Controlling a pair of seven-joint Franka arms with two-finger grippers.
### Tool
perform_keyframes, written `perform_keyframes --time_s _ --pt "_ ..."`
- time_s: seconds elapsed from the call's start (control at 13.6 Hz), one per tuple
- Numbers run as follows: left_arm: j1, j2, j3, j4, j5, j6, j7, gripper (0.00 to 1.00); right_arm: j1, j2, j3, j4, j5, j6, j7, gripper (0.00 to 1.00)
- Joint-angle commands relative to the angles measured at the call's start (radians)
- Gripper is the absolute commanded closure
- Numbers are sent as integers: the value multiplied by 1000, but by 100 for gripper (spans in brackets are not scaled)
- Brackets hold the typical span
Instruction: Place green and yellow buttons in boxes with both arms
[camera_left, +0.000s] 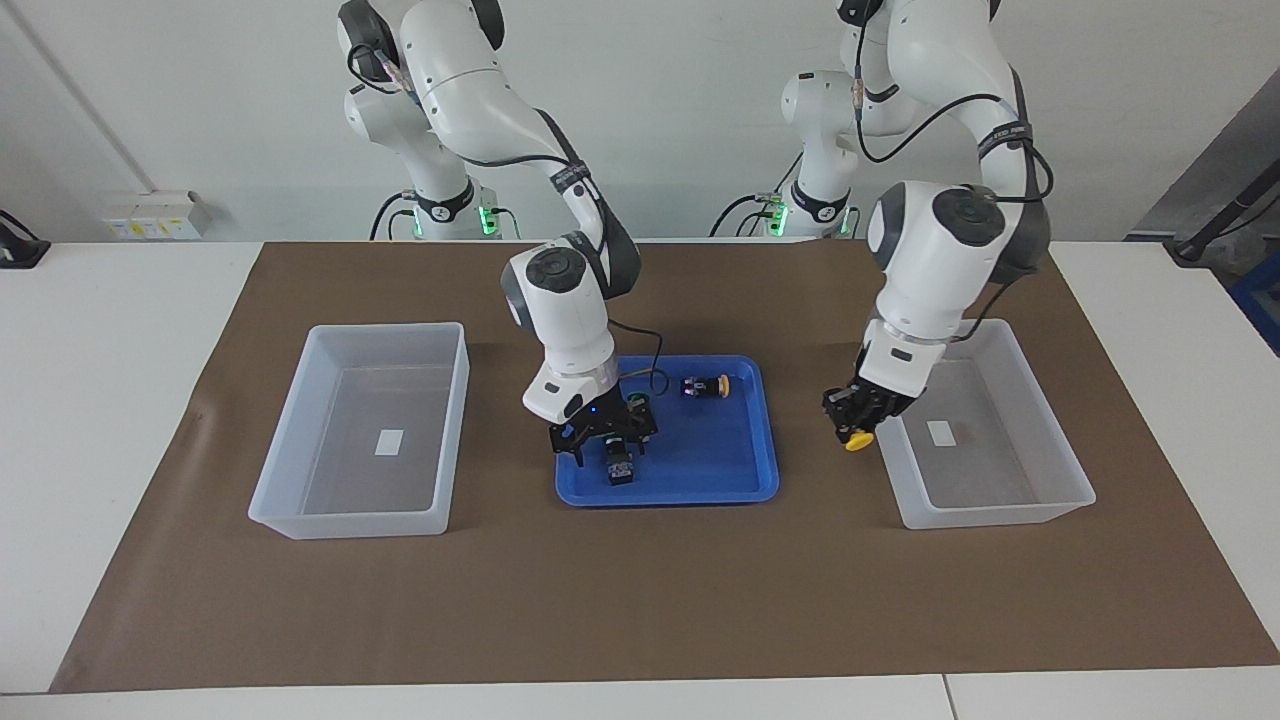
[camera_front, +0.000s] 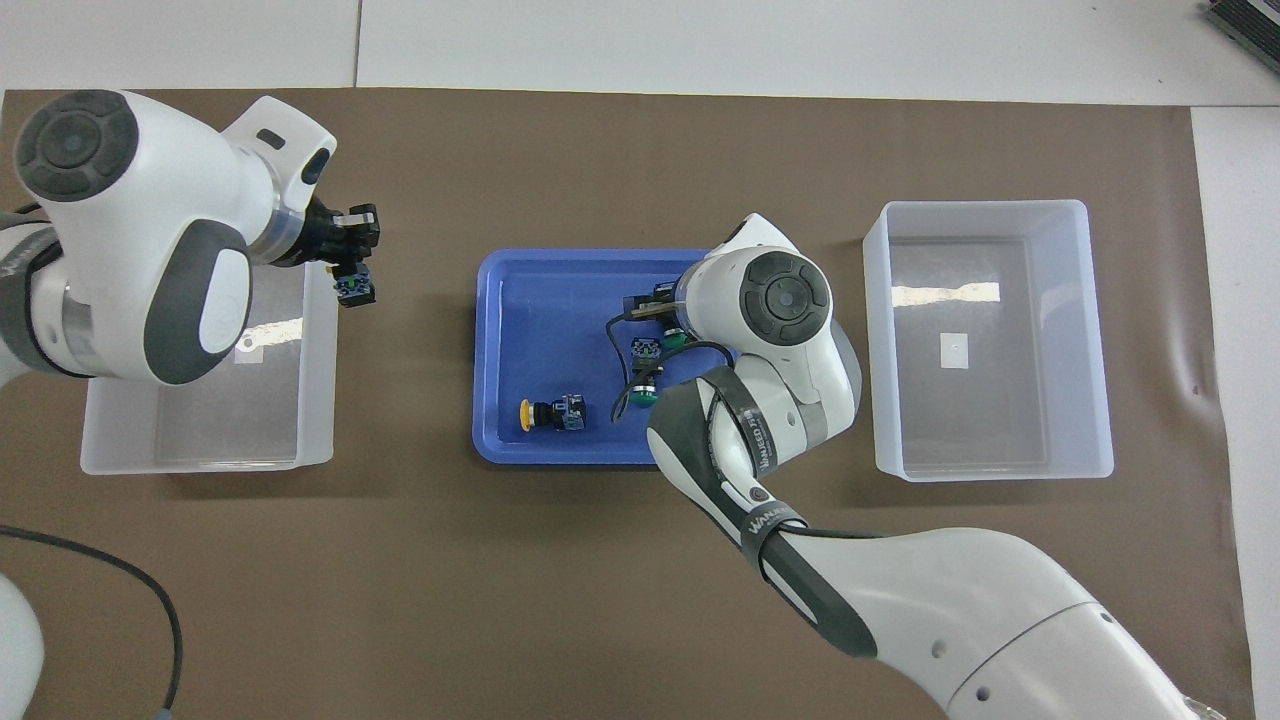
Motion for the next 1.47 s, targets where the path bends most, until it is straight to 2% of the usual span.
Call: perform_keyframes --time_s 0.0,0.07,0.15,0.22,0.37,0.51,0.66,0.81,0.88,0.95,1.03,1.25,1.39 --pt "125 -2 -9 -11 -18 -16 241 100 7 19 2 -2 15 37 11 59" --pt "165 -2 -6 -17 -18 -9 332 100 8 19 2 -2 15 30 13 93" --pt "203 -2 -6 -29 -18 8 400 100 11 16 0 2 14 19 20 100" --pt "223 -2 -6 -55 -18 45 447 100 11 13 -1 14 11 -9 36 100" --pt "228 -17 -5 -182 -18 178 460 100 -5 -19 -6 59 3 -123 39 100" --pt "249 -12 -3 -278 -18 295 460 100 -40 -103 -9 67 1 -226 33 100" --pt "259 4 -2 -304 -20 320 462 100 -108 -171 -6 67 1 -317 -61 100" --pt "260 14 -2 -321 -20 330 456 68 -186 -216 -6 67 15 -395 -290 100" --pt "260 15 -2 -339 -20 355 456 56 -230 -233 -4 67 15 -427 -382 100" --pt "259 15 -2 -348 -20 376 454 23 -267 -242 -6 65 15 -450 -465 100" --pt "259 15 -2 -353 -20 379 454 0 -306 -247 -6 64 15 -467 -558 100" --pt "259 15 -3 -315 -18 337 456 0 -425 -262 -7 16 17 -455 -819 100" --pt "242 21 -5 -150 -18 135 450 0 -479 -285 -7 -92 17 -375 -878 100"
